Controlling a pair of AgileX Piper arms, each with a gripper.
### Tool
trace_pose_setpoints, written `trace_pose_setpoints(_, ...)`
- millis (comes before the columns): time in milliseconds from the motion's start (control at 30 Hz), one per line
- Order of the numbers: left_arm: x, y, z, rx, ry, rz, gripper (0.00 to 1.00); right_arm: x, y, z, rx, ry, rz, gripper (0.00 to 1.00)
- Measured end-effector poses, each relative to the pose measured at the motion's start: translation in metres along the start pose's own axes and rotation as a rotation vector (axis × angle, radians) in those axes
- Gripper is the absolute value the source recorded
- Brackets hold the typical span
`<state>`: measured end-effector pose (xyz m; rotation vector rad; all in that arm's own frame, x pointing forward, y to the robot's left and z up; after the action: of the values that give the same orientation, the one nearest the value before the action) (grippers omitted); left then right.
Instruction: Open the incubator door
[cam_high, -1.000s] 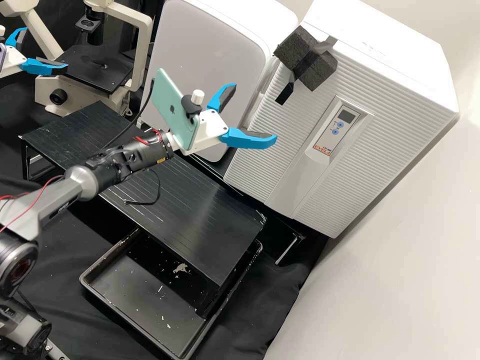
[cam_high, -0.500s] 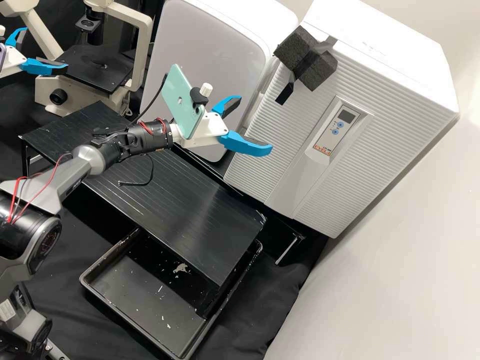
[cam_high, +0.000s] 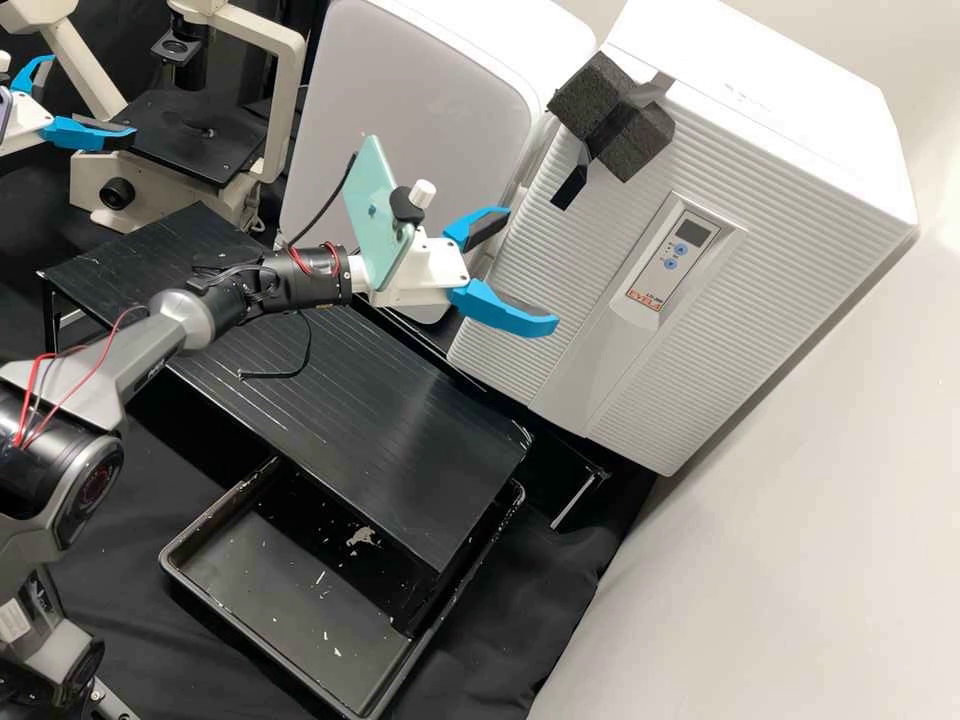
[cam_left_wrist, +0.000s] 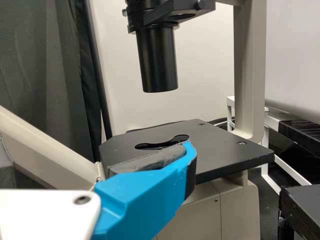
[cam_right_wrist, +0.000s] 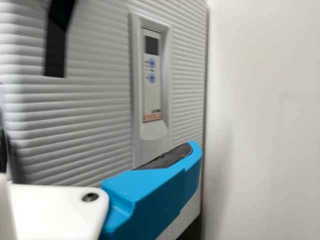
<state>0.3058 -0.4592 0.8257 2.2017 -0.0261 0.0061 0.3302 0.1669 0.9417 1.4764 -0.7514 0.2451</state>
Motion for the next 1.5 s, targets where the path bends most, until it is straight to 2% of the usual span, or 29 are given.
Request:
trace_pose_setpoints(100, 0.0000, 0.0000, 0.0000, 0.000, 0.000, 0.000, 1.00, 0.0002, 0.0001, 0.0011, 0.006, -0.011, 0.000, 1.00)
trace_pose_setpoints(133, 0.0000, 0.0000, 0.0000, 0.000, 0.000, 0.000, 1.00, 0.0002, 0.0001, 0.0011, 0.006, -0.011, 0.000, 0.00)
trace_pose_setpoints(1500, 0.0000, 0.0000, 0.0000, 0.000, 0.000, 0.000, 1.00, -0.0047, -0.0050, -0.0041, 0.010, 0.012, -0.035, 0.00)
